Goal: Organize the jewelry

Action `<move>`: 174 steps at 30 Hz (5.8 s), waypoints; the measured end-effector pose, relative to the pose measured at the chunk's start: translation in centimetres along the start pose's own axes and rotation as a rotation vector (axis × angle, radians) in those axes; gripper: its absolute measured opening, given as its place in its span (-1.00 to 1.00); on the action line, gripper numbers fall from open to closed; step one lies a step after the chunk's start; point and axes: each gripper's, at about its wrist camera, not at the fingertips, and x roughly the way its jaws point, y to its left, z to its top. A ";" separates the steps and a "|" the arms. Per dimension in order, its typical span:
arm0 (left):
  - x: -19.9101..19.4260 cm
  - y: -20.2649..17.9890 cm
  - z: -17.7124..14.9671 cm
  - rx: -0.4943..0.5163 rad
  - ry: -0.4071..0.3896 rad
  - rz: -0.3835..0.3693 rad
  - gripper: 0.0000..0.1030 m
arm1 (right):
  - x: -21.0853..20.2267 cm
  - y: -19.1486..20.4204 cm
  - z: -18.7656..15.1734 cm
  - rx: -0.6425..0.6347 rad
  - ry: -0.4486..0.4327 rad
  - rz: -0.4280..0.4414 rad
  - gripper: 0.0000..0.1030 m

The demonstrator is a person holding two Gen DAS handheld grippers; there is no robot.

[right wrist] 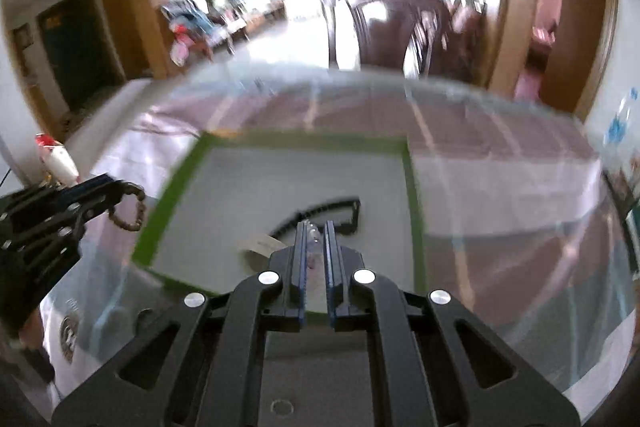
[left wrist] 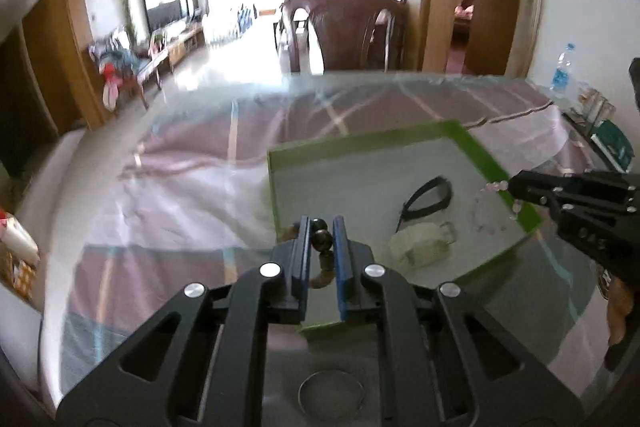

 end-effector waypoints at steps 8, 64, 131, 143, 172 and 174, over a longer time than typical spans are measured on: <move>2.1 1.2 -0.2 -0.015 0.026 0.014 -0.40 | 1.1 -0.1 -0.9 0.044 -0.006 0.002 -0.75; 2.5 2.5 -13.5 -0.064 0.273 -0.019 -0.44 | -1.1 2.0 -12.3 -0.068 0.174 0.171 -0.73; -2.0 -3.2 -15.5 0.010 0.189 -0.004 -0.95 | -2.2 -0.3 -16.5 0.028 0.176 0.110 -0.73; -2.7 -3.6 -15.8 0.013 0.185 -0.011 -0.99 | -2.5 -0.4 -16.7 0.037 0.170 0.113 -0.73; -3.7 -2.2 -15.1 -0.011 0.169 -0.041 -0.99 | -4.0 0.0 -15.8 0.025 0.123 0.109 -0.73; -4.2 -1.7 -14.6 -0.018 0.156 -0.049 -0.99 | -5.0 0.1 -15.3 0.024 0.088 0.126 -0.73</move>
